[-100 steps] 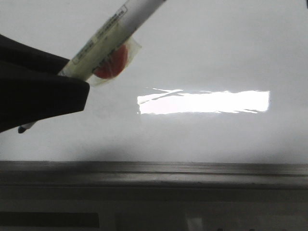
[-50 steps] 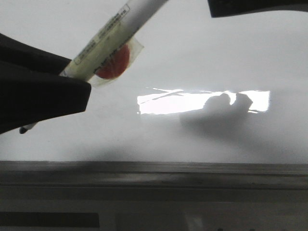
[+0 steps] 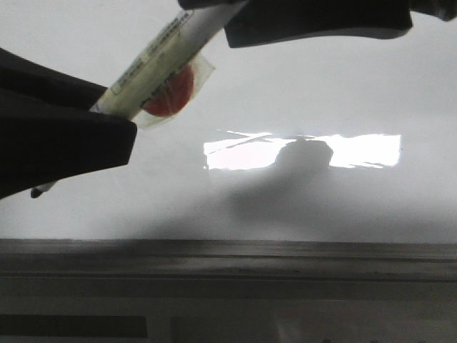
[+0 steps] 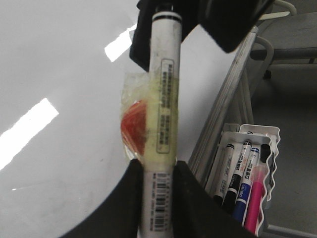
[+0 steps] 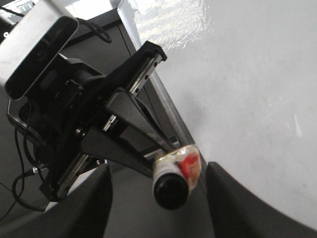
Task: Write number 6 on whiteboard
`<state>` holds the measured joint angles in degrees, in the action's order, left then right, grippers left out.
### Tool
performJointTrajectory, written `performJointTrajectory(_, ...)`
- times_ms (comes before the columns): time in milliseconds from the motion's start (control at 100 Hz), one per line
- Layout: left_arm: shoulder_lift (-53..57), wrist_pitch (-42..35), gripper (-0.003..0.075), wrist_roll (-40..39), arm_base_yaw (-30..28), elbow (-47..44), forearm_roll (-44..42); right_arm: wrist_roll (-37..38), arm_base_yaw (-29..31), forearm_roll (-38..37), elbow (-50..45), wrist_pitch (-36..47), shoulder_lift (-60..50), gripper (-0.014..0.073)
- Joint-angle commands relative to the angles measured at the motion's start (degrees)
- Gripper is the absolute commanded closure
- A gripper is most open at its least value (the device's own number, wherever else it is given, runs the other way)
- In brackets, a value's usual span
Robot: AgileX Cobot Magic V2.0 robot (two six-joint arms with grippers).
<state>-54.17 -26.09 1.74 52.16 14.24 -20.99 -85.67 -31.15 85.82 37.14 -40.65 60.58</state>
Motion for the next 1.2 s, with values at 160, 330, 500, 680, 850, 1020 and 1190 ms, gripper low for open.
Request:
performJointTrajectory(160, 0.3, -4.8, 0.0741, -0.3, 0.6, 1.8, 0.7, -1.2, -0.2, 3.6, 3.4, -1.1, 3.0, 0.0249)
performJointTrajectory(330, 0.3, -4.8, 0.0741, -0.3, 0.6, 1.8, 0.7, -1.2, -0.2, 3.6, 3.4, -3.4, 4.7, 0.0384)
performJointTrajectory(500, 0.3, -4.8, 0.0741, -0.3, 0.6, 1.8, 0.7, -1.2, -0.2, 3.6, 3.4, -2.8, 4.7, 0.0575)
performJointTrajectory(680, 0.3, -4.7, 0.0738, -0.3, 0.6, 1.8, 1.1, -1.2, -0.2, 3.6, 3.4, -2.6, 4.7, 0.0663)
performJointTrajectory(850, 0.4, -2.9, 0.0509, -0.3, 0.6, 1.8, 1.4, -1.2, -0.2, 3.6, 3.4, -2.3, 4.7, 0.0663)
performJointTrajectory(1020, 4.5, 0.8, 0.0281, -0.3, 0.6, 1.8, 8.5, -1.2, -0.2, 3.6, 3.4, -0.9, 4.7, 0.0663)
performJointTrajectory(1190, 15.7, 14.0, 0.0282, -2.3, 0.6, 1.8, 10.4, -1.2, -0.2, 3.6, 3.4, -0.6, 4.6, 0.0663)
